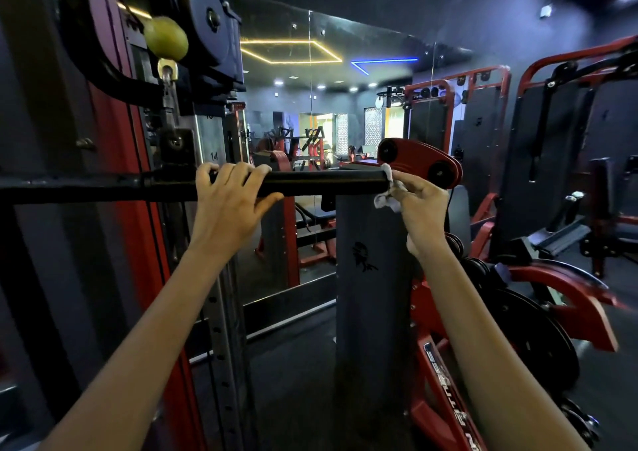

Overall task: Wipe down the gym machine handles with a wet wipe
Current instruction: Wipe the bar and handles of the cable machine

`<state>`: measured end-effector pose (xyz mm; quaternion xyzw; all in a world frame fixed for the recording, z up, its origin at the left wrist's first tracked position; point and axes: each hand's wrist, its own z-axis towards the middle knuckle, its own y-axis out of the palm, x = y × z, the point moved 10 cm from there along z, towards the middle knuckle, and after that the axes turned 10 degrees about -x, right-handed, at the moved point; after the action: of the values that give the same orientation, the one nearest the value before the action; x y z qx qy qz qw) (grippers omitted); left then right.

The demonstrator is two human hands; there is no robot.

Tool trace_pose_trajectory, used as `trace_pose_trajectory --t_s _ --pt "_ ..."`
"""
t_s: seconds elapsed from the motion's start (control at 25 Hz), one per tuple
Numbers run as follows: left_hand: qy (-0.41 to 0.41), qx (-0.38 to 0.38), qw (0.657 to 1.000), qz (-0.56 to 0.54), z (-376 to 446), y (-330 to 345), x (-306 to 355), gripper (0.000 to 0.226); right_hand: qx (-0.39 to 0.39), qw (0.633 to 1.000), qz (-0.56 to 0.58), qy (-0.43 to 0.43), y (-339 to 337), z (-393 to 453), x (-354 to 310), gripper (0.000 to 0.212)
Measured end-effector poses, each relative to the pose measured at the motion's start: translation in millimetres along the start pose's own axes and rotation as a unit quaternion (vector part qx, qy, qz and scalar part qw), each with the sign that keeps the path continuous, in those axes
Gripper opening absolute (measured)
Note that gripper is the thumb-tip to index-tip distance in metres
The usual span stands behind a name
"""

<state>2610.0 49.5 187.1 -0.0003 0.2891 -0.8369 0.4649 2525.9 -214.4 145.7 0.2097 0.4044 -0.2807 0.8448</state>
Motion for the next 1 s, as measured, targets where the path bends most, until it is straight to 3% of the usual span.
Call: trace_pose_trajectory --t_s 0.12,0.32,0.48,0.64,0.8,1.0 --pt "0.0 -0.001 1.0 -0.016 0.9 -3.1 0.9 0.05 0.08 0.996 0.032 0.004 -5.3 -11.8 2.5 0.013" --pt "-0.009 -0.043 0.999 -0.024 3.1 -0.8 -2.4 0.056 0.173 0.984 0.03 -0.022 0.8 -33.2 -0.7 0.023" --pt "0.011 -0.071 0.995 -0.063 0.0 -2.2 -3.5 0.06 0.174 0.984 0.023 -0.013 10.8 -37.6 12.8 0.027" --pt "0.007 -0.015 0.999 -0.044 -13.9 -17.8 -32.1 0.082 0.178 0.982 0.06 -0.031 14.3 -35.7 5.5 0.011" --pt "-0.091 0.015 0.996 -0.012 -34.6 -23.0 -74.0 0.068 0.192 0.978 0.075 -0.043 24.4 -33.1 -3.1 0.009" --pt "-0.095 -0.001 0.995 0.02 -34.8 -23.1 -81.6 0.063 0.186 0.973 0.113 -0.074 36.5 -30.5 -19.1 0.019"
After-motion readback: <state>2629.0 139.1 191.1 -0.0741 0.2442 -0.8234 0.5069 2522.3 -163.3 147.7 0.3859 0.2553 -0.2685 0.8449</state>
